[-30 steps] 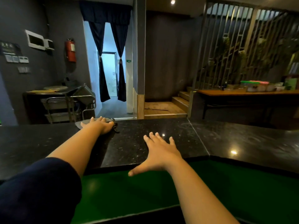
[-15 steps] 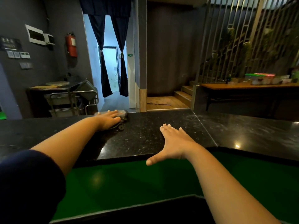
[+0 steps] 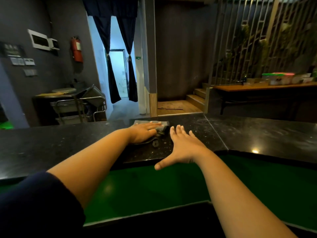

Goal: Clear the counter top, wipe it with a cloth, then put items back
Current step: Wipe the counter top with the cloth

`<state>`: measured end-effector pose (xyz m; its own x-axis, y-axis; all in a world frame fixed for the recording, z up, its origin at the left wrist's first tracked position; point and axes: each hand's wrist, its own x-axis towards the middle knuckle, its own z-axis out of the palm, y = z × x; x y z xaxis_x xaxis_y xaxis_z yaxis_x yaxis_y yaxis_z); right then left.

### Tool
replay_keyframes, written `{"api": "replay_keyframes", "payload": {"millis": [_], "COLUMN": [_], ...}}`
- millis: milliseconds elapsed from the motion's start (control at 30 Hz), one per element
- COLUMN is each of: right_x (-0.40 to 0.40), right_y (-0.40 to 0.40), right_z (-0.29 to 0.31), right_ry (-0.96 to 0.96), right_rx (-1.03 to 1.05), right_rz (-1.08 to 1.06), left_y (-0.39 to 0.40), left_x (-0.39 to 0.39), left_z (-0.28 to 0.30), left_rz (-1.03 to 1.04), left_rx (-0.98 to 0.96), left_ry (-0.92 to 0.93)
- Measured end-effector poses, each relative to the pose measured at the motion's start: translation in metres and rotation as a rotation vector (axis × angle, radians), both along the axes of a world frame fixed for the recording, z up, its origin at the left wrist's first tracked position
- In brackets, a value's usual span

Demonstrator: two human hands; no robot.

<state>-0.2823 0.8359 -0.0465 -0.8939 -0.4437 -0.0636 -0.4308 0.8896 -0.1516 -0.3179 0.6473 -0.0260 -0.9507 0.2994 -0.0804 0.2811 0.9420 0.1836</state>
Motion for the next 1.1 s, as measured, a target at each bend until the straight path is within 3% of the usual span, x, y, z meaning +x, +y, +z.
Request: {"api": "replay_keyframes", "payload": {"millis": [133,267,367,467,667,767,1000,1100], "right_x": [0.010,0.029,0.033,0.031,0.027,0.028,0.034,0.032], "right_y": [-0.002,-0.010,-0.013,-0.013,-0.009,0.006,0.015,0.014], "right_z": [0.000,-0.009,-0.011,-0.005,0.000,-0.001,-0.015,-0.015], "right_ry": [0.007,0.102,0.132,0.109,0.086,0.074,0.186,0.180], "right_rx": [-0.009,0.019,0.027,0.057,0.038,0.040,-0.037,-0.029], "right_rz": [-0.063,-0.143,-0.156,-0.143,-0.062,-0.008,-0.102,-0.098], "left_y": [-0.025,-0.076,-0.084,-0.067,-0.006,-0.018,-0.046,-0.031], "left_x": [0.046,0.056,0.050,0.054,0.096,0.103,0.055,0.034], "left_z": [-0.010,-0.010,-0.011,-0.013,-0.027,-0.027,-0.017,-0.014], "left_rz": [0.014,0.397,0.519,0.508,0.211,0.247,0.541,0.516], "left_rx": [0.033,-0.062,-0.125,-0.110,-0.103,-0.061,-0.109,-0.107], "left_ry": [0.029,0.035,0.033,0.060,0.154,0.170,0.049,0.055]}}
